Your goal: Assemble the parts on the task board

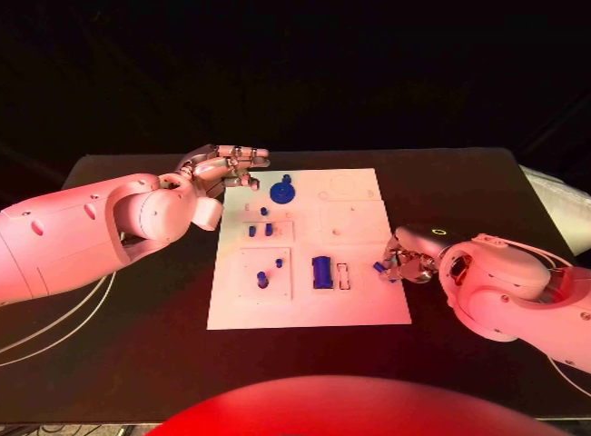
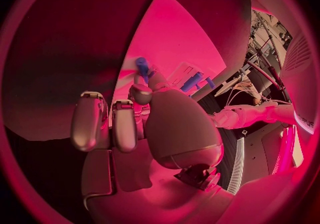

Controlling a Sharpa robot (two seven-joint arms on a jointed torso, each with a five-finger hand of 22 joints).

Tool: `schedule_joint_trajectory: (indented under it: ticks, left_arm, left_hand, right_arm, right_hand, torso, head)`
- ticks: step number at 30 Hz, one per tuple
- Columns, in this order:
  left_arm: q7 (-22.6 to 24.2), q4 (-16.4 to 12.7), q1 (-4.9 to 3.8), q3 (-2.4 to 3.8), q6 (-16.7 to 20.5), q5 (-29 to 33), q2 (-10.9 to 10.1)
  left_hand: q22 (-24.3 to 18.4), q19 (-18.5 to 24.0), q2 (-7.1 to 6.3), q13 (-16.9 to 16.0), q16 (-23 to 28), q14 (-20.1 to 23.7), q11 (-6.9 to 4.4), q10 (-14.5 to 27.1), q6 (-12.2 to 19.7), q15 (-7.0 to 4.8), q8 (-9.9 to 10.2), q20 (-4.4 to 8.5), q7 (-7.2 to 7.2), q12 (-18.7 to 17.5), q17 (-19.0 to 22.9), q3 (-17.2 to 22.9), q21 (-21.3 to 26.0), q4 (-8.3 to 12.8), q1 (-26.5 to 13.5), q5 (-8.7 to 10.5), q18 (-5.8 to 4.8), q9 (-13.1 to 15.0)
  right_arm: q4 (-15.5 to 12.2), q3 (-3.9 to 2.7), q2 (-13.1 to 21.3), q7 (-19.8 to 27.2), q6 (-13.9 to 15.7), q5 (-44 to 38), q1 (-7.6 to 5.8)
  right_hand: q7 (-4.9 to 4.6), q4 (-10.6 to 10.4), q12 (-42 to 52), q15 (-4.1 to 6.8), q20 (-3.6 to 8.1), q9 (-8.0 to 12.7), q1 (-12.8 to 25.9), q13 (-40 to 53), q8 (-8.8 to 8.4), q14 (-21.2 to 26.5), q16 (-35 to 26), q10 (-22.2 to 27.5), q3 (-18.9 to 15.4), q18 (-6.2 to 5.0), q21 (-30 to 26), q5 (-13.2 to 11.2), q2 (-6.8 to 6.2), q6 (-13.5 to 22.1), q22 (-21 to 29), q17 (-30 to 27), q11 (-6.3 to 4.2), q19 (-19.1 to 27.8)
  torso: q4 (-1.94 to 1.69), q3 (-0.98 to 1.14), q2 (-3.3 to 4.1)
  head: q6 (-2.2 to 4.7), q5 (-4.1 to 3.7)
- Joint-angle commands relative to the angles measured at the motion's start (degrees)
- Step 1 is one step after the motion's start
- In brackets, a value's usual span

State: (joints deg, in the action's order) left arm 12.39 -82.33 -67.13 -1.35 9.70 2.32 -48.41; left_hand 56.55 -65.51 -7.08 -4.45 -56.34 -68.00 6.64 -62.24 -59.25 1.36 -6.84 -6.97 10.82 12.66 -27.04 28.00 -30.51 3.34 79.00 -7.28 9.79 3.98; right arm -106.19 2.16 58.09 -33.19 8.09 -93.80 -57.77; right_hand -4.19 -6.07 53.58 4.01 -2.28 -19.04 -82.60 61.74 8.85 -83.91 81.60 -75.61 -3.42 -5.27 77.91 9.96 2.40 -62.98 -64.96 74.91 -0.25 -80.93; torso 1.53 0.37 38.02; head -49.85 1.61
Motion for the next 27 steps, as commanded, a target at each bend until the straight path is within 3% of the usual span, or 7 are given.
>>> schedule_joint_trajectory:
  ticks: [1,6,11,15,22,27]
  left_arm:
    - [0.39,-0.05,0.01,0.03,-1.08,-0.32,0.07]
    - [0.43,-0.06,0.02,0.03,-1.12,-0.32,0.08]
    - [0.54,-0.08,0.02,0.03,-1.14,-0.32,0.07]
    - [0.57,-0.08,0.03,0.03,-1.16,-0.32,0.06]
    - [0.57,-0.04,0.04,0.03,-1.18,-0.32,0.07]
    - [0.59,-0.02,0.06,0.03,-1.28,-0.32,0.14]
  left_hand:
    - [-0.06,0.47,0.39,0.09,0.28,0.39,-0.02,0.53,0.19,0.02,-0.21,0.06,0.02,0.39,0.06,-0.24,0.33,-0.10,0.02,0.02,0.64,-0.09]
    - [-0.06,0.47,0.39,0.09,0.28,0.39,-0.02,0.53,0.19,0.02,-0.21,0.06,0.02,0.39,0.06,-0.24,0.33,-0.10,0.02,0.02,0.64,-0.09]
    - [-0.09,0.51,0.46,0.10,0.28,0.44,-0.02,0.62,0.21,0.04,-0.27,0.04,0.01,0.57,0.17,-0.34,0.40,-0.08,-0.02,0.02,0.63,-0.08]
    - [-0.09,0.51,0.46,0.10,0.28,0.44,-0.02,0.62,0.21,0.04,-0.27,0.04,0.01,0.57,0.17,-0.34,0.40,-0.08,-0.02,0.02,0.63,-0.08]
    - [-0.09,0.51,0.46,0.10,0.28,0.44,-0.02,0.62,0.21,0.04,-0.27,0.04,0.01,0.57,0.17,-0.34,0.40,-0.08,-0.02,0.02,0.63,-0.08]
    - [-0.10,0.52,0.53,0.11,0.27,0.46,-0.04,0.64,0.21,0.03,-0.30,0.04,-0.01,0.64,0.21,-0.32,0.41,-0.02,0.05,0.00,0.64,-0.08]
  right_arm:
    - [0.58,0.34,-0.57,-0.58,-4.27,-4.34,0.50]
    - [0.92,0.36,-1.21,-0.59,-4.99,-5.92,0.61]
    - [0.95,0.37,-1.63,-0.67,-4.33,-5.67,0.73]
    - [0.66,0.37,-1.69,-0.68,-1.53,-2.90,0.77]
    - [-0.91,0.31,-1.30,-0.26,6.60,4.74,0.73]
    - [-2.10,0.18,-1.10,0.57,10.50,9.25,0.46]
  right_hand:
    - [-0.10,1.53,0.25,0.41,0.51,0.19,-2.90,0.34,-0.42,-3.57,0.03,-0.10,2.24,0.60,0.03,-2.37,0.90,-0.44,-0.27,1.15,-0.18,-0.13]
    - [-0.23,2.38,0.38,0.29,0.39,0.31,-3.51,0.49,-0.68,-3.61,0.16,-0.15,3.71,0.66,0.15,-3.13,0.75,-0.55,-0.53,1.41,-0.07,-0.21]
    - [-0.26,2.03,0.50,0.18,0.27,0.49,-1.72,0.59,-1.10,-3.65,0.24,-0.44,5.65,0.68,0.27,0.28,0.18,-0.85,-0.76,1.61,-0.12,-0.31]
    - [-0.01,1.03,0.99,0.33,0.36,0.52,0.30,0.94,-1.31,-3.71,0.34,-0.98,7.53,0.71,0.45,4.11,0.15,-1.09,-1.08,1.81,-0.23,-0.49]
    - [0.34,-1.42,2.12,0.55,0.57,0.36,4.43,1.82,-1.48,-3.85,0.67,-2.07,11.31,0.81,0.78,5.85,-0.48,-1.58,-1.64,2.39,-0.42,-0.76]
    - [0.43,-2.57,2.94,0.65,0.69,0.18,6.45,2.53,-1.44,-3.92,0.88,-2.63,13.45,0.88,1.02,7.55,-1.66,-2.06,-2.10,2.75,-0.58,-0.96]
  torso:
    - [0.00,-0.05,0.00]
    - [-0.07,-0.04,0.01]
    - [0.00,-0.05,-0.01]
    - [0.01,-0.03,-0.01]
    - [-0.09,-0.05,-0.03]
    - [-0.07,-0.04,0.02]
  head:
    - [-0.03,0.01]
    - [-0.12,0.14]
    - [-0.13,0.22]
    - [-0.06,0.26]
    - [-0.10,0.27]
    - [-0.01,0.36]
